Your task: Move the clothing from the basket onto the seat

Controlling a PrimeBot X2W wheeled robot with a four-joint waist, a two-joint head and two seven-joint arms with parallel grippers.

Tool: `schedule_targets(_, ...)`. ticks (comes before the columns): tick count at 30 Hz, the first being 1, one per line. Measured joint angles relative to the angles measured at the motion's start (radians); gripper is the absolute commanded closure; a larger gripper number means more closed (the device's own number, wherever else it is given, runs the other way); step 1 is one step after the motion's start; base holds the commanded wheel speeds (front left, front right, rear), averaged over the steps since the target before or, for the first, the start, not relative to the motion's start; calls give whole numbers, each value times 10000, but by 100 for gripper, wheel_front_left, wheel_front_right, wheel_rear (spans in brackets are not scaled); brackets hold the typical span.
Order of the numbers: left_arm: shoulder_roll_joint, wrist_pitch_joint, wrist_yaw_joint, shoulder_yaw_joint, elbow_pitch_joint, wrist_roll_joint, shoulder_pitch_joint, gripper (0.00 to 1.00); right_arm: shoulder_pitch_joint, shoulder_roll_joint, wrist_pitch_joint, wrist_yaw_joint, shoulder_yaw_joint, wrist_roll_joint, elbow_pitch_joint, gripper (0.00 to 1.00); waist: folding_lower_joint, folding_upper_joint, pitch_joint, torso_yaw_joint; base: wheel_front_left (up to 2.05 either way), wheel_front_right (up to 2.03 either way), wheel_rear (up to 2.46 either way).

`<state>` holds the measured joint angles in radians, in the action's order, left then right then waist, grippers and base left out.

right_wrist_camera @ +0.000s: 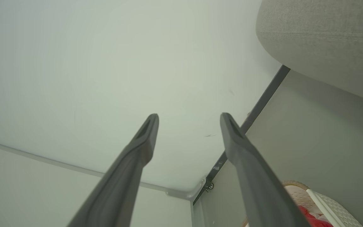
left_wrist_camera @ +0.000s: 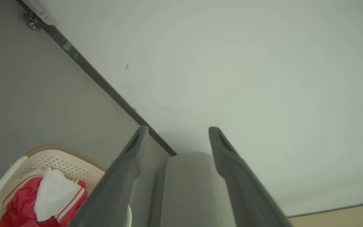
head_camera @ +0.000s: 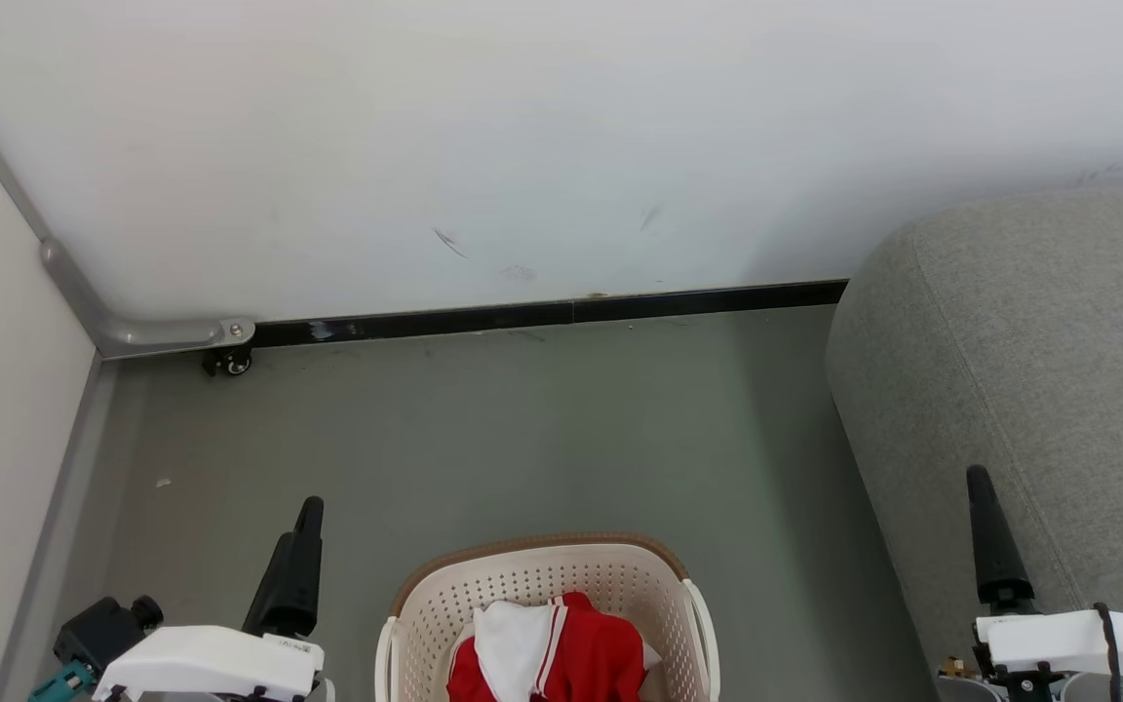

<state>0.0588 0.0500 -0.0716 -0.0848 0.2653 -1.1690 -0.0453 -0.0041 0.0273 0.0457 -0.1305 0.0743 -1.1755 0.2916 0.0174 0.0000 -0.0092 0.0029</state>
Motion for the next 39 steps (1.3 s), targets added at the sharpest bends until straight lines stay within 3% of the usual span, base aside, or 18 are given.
schedule_targets(5,86,163,201,-330,-92,1039,-20,0,0,4,190,0,-59,918,-19,0,-13,0,-2,4,0,0,0)
schedule_targets(22,288,754,972,-1287,-247,4475,-29,0,0,33,798,0,-217,3916,-42,0,-144,0,42,36,0,0,0)
schedule_targets(39,412,1371,1845,-2004,-138,7400,-28,0,2,65,1340,0,-372,6692,391,0,-166,0,16,21,0,0,0)
